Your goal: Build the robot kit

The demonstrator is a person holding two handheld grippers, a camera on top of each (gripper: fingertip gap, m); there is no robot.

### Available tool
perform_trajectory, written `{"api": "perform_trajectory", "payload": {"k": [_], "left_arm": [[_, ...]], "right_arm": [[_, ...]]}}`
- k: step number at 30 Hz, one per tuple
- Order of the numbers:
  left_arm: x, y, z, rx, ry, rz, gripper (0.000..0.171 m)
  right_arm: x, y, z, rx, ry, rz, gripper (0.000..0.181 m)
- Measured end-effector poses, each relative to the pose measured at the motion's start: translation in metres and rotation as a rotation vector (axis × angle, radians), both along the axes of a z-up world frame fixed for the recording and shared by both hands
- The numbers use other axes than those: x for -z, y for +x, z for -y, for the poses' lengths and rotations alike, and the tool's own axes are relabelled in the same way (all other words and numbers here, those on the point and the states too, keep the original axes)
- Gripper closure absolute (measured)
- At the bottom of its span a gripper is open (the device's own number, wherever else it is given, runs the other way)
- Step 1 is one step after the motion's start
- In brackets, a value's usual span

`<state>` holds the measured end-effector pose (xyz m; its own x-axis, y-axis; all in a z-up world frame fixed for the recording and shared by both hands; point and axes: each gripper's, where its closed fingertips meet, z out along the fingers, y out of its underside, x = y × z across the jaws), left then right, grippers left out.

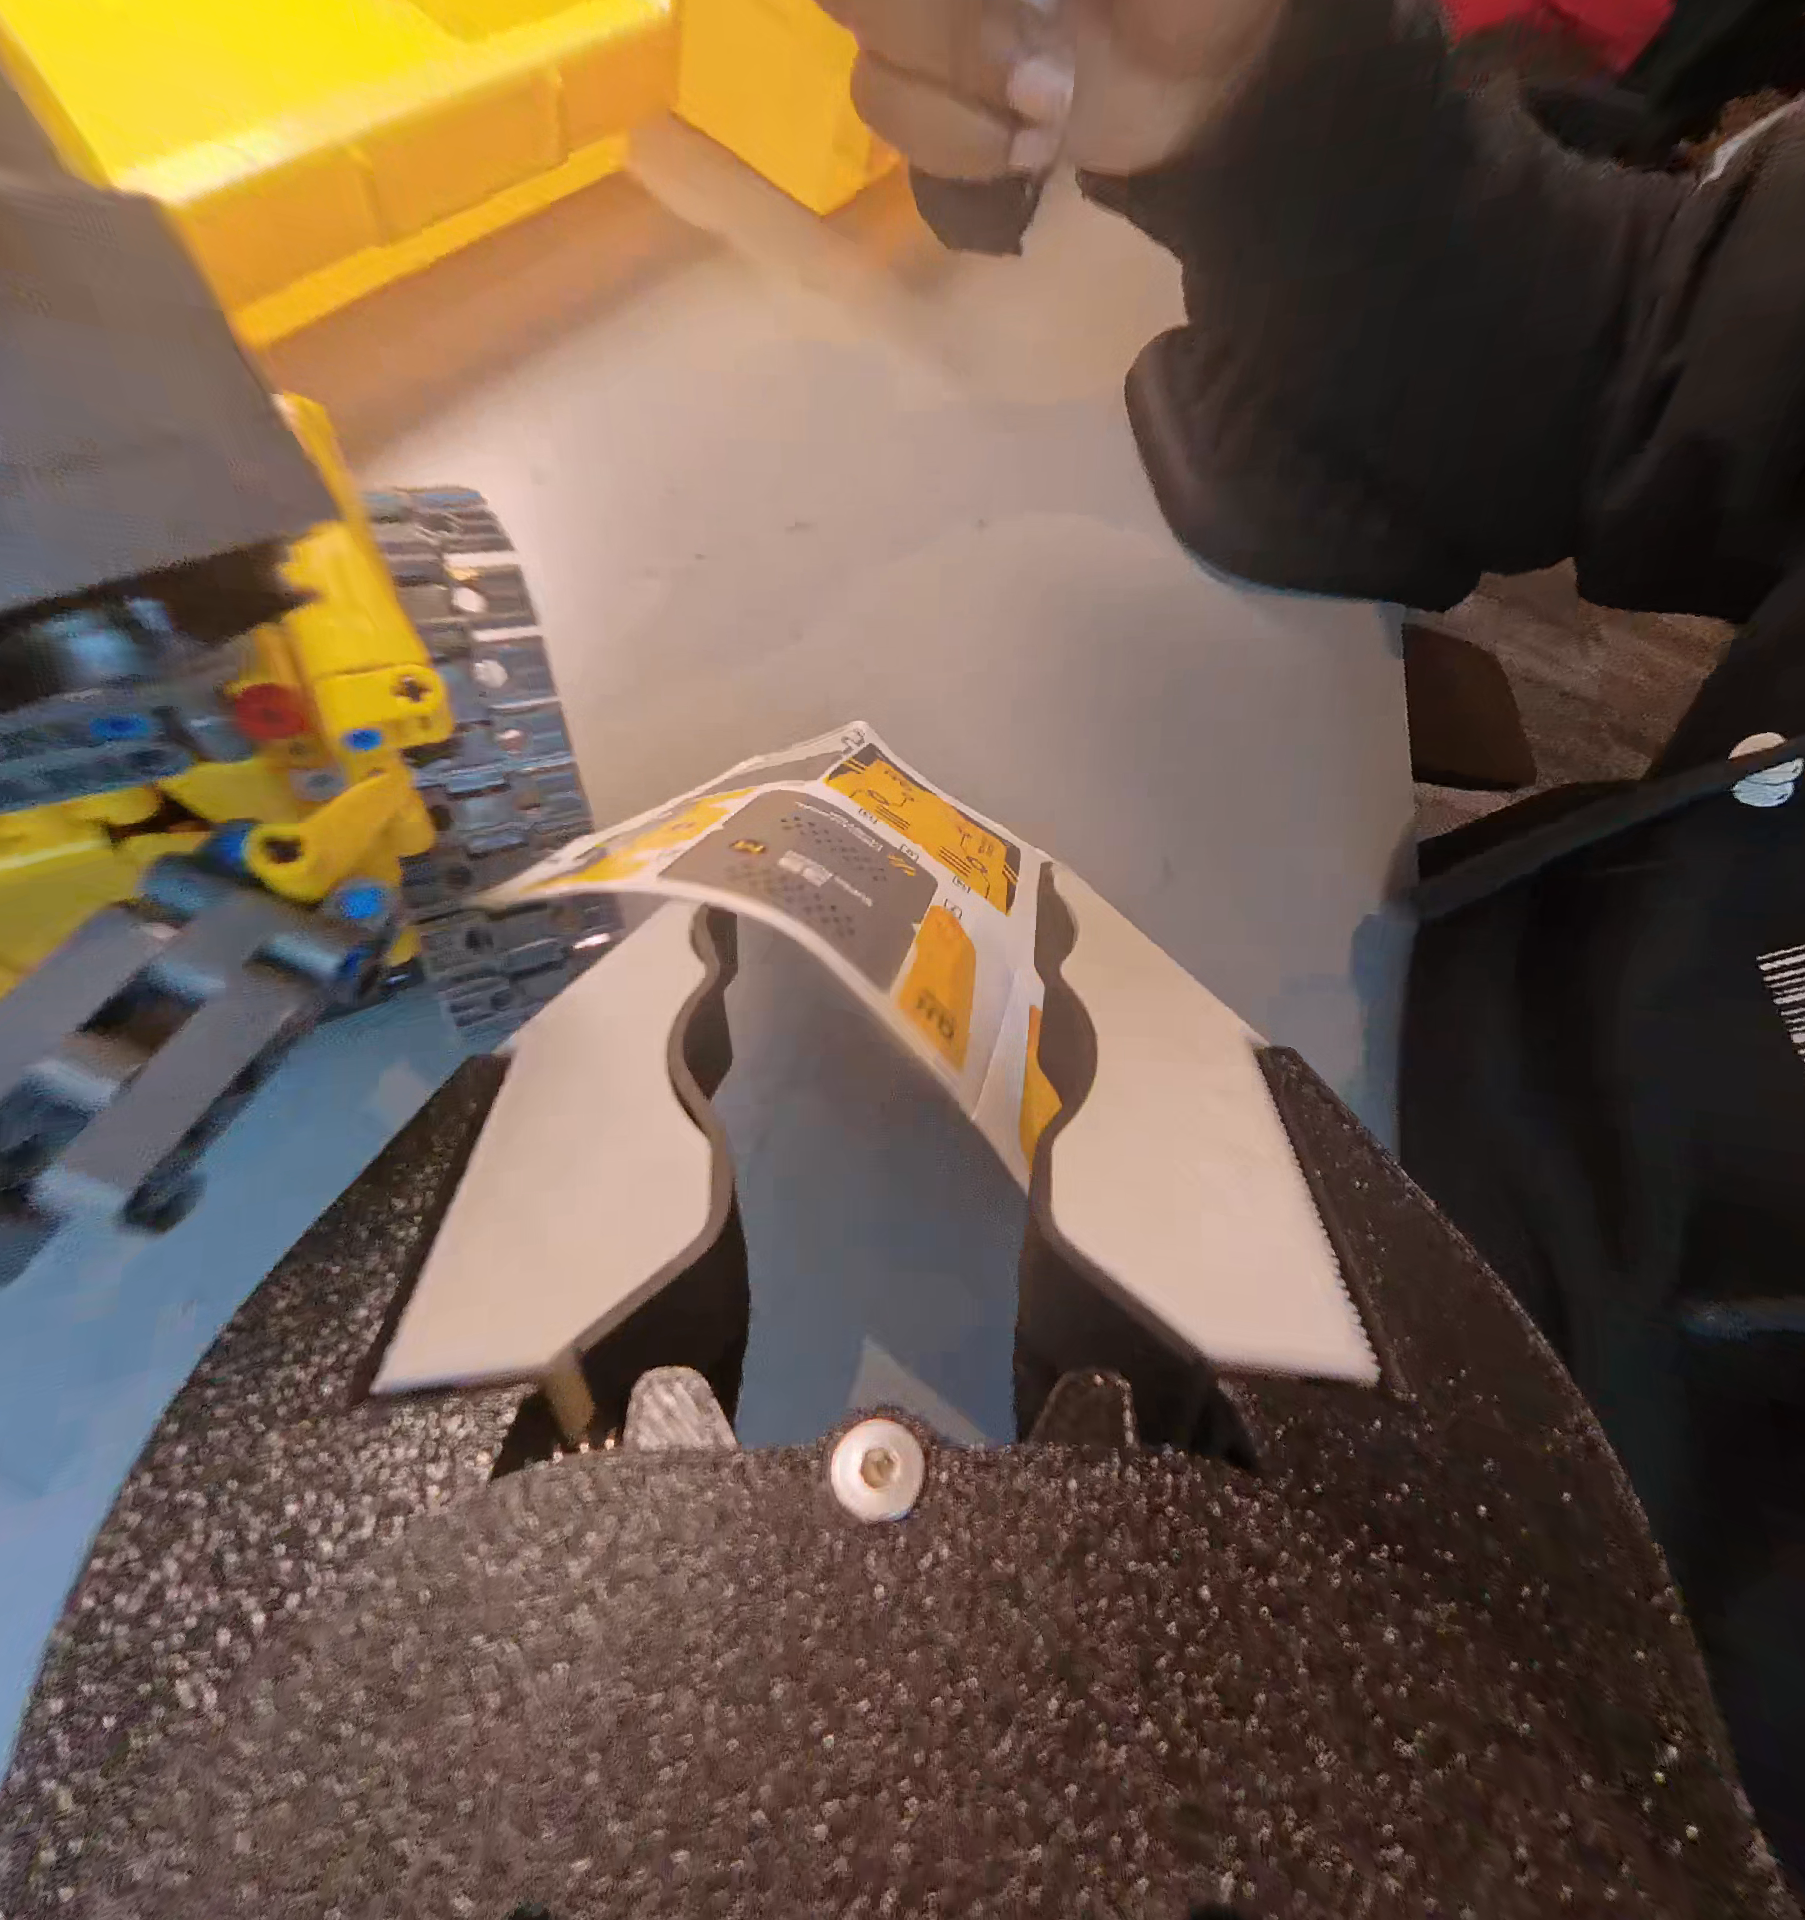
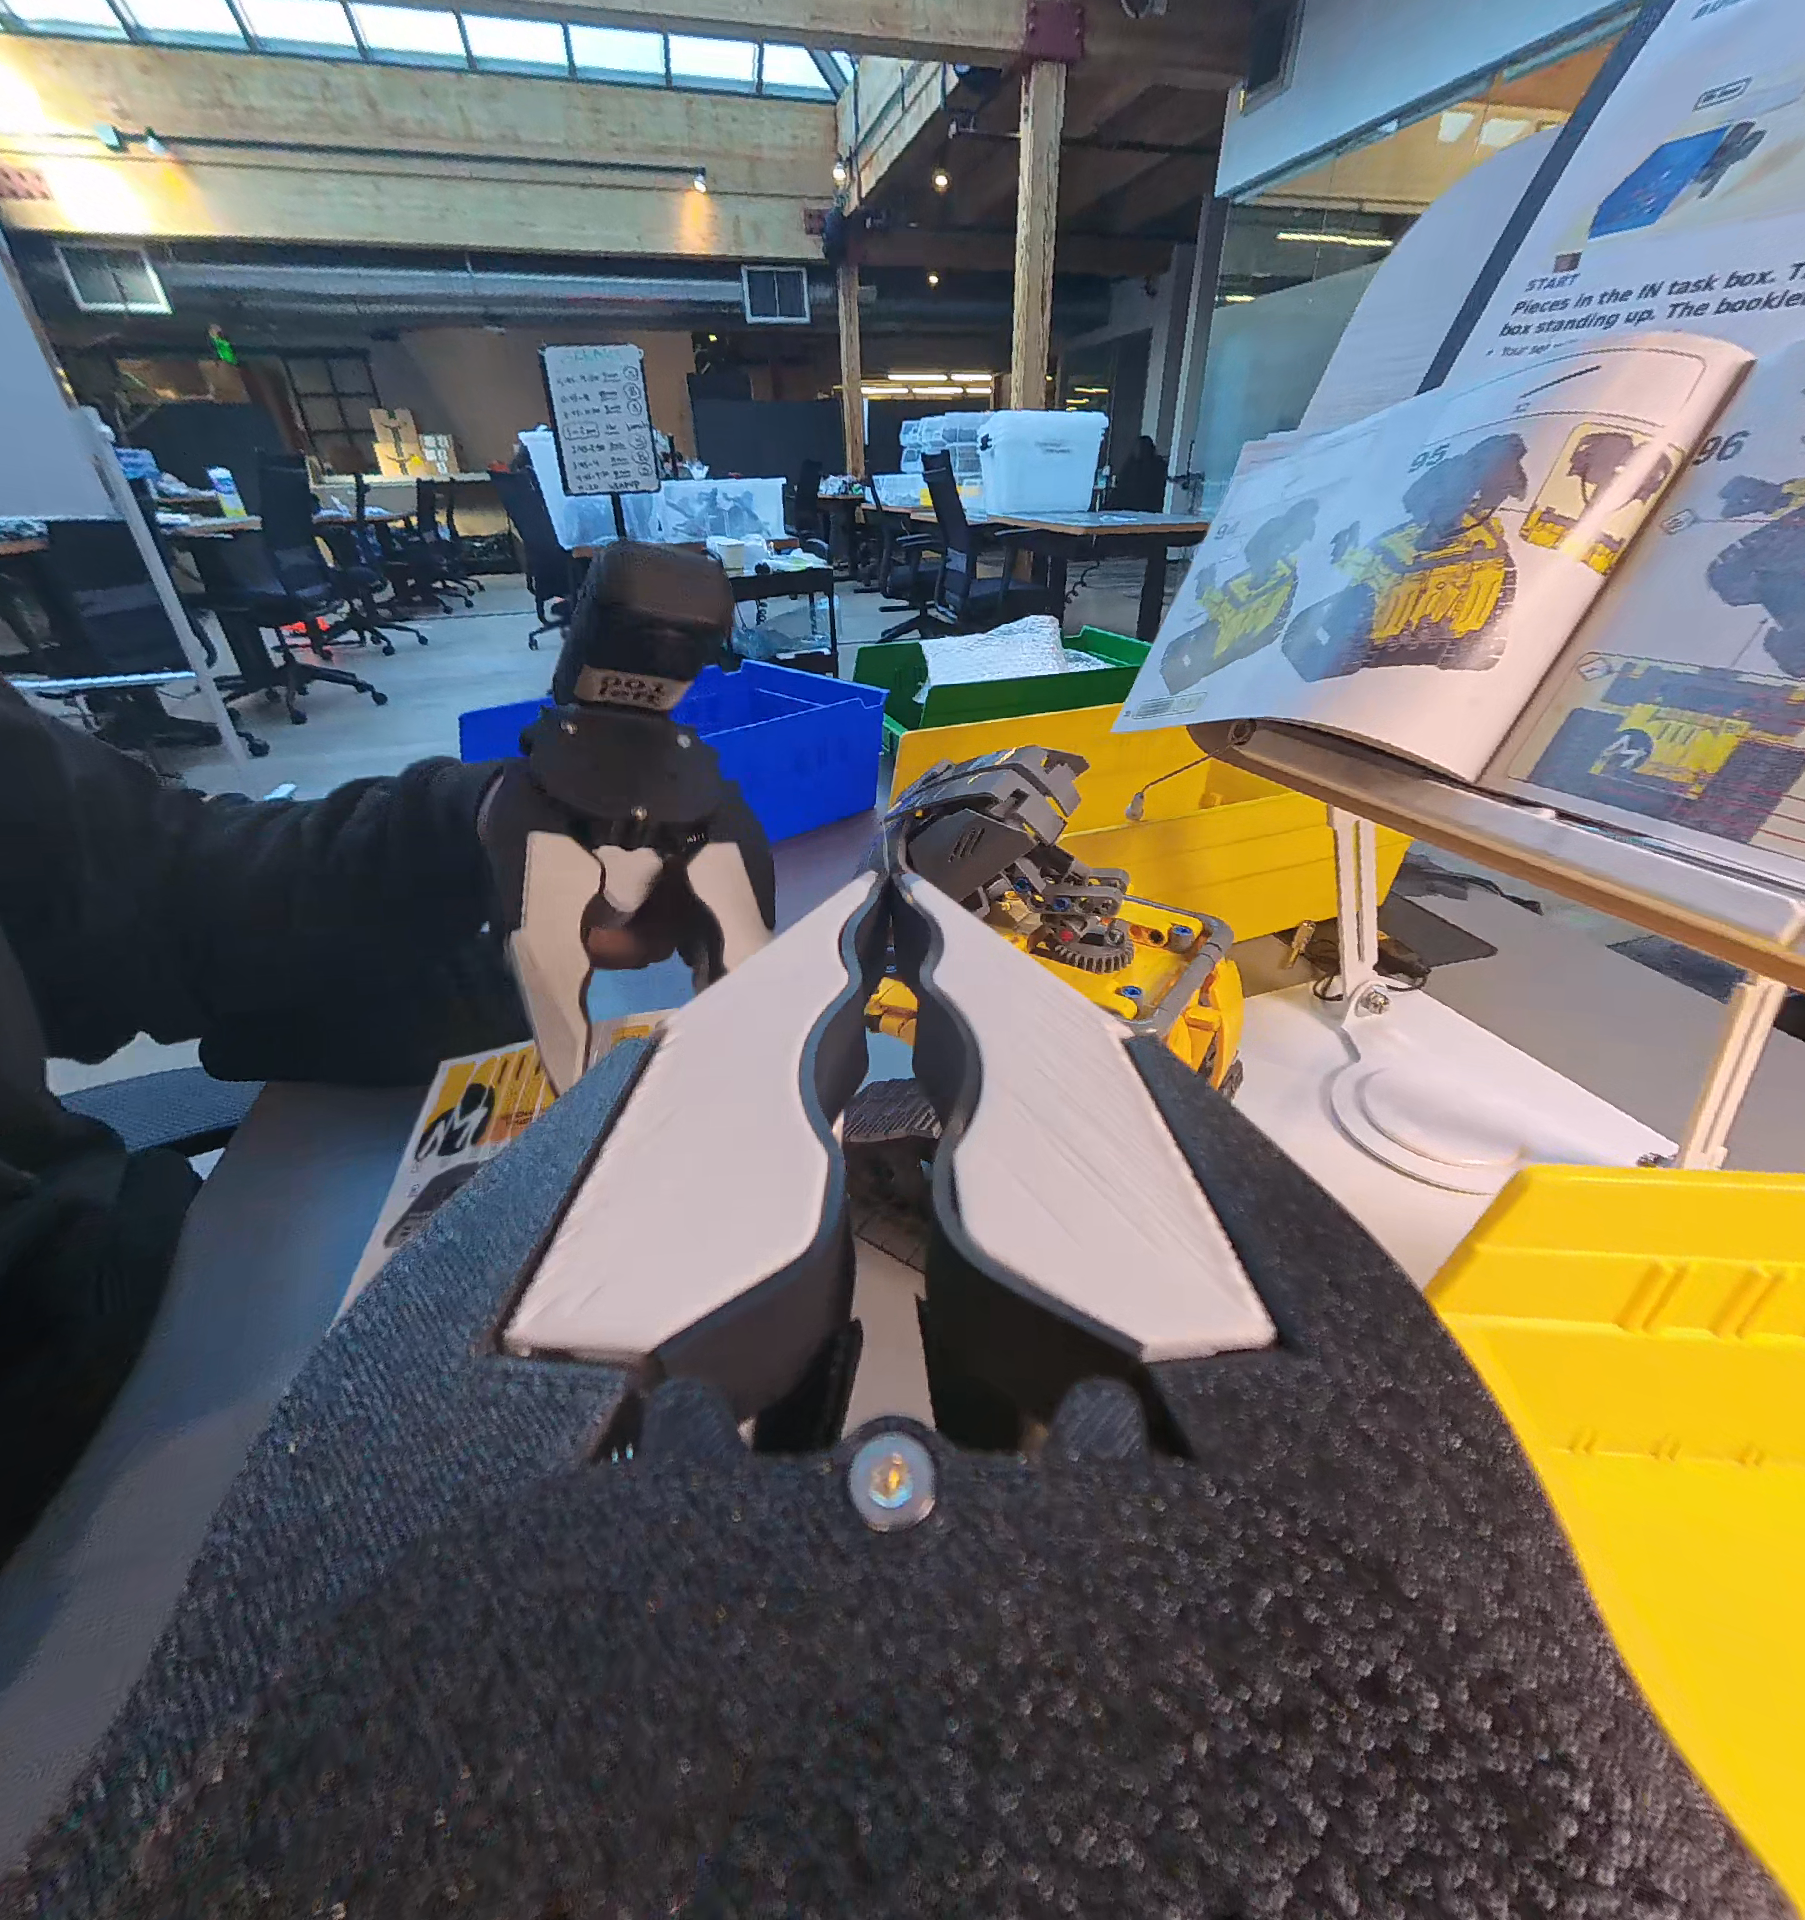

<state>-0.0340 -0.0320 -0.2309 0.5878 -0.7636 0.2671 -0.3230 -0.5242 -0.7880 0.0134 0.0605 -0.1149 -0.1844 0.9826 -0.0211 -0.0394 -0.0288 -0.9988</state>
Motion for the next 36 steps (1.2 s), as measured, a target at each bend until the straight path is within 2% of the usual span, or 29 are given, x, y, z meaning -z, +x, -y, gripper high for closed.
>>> {"api": "perform_trajectory", "payload": {"k": [4, 6, 8, 13, 18, 26, 36], "left_arm": [[-0.04, -0.018, -0.004, -0.047, 0.129, 0.166, 0.129], [-0.063, -0.02, -0.009, -0.079, 0.224, 0.289, 0.134], [-0.074, -0.015, -0.009, -0.074, 0.293, 0.347, 0.139], [-0.08, -0.004, -0.022, -0.149, 0.497, 0.23, 0.14], [-0.085, 0.007, -0.018, -0.142, 0.654, 0.127, 0.147], [-0.084, 0.007, -0.011, -0.109, 0.716, 0.093, 0.171], [-0.077, 0.007, -0.011, -0.1, 0.737, 0.063, 0.171]], "right_arm": [[0.0, -0.004, 0.008, -0.012, 0.014, -0.007, 0.181], [-0.002, -0.007, 0.014, -0.028, 0.024, -0.03, 0.181], [-0.005, -0.009, 0.02, -0.047, 0.017, -0.054, 0.181], [-0.005, -0.014, 0.042, -0.118, 0.02, -0.093, 0.181], [0.009, -0.023, 0.069, -0.168, 0.125, -0.053, 0.181], [0.019, -0.027, 0.079, -0.201, 0.15, -0.026, 0.181], [0.025, -0.028, 0.076, -0.199, 0.143, -0.01, 0.181]]}}
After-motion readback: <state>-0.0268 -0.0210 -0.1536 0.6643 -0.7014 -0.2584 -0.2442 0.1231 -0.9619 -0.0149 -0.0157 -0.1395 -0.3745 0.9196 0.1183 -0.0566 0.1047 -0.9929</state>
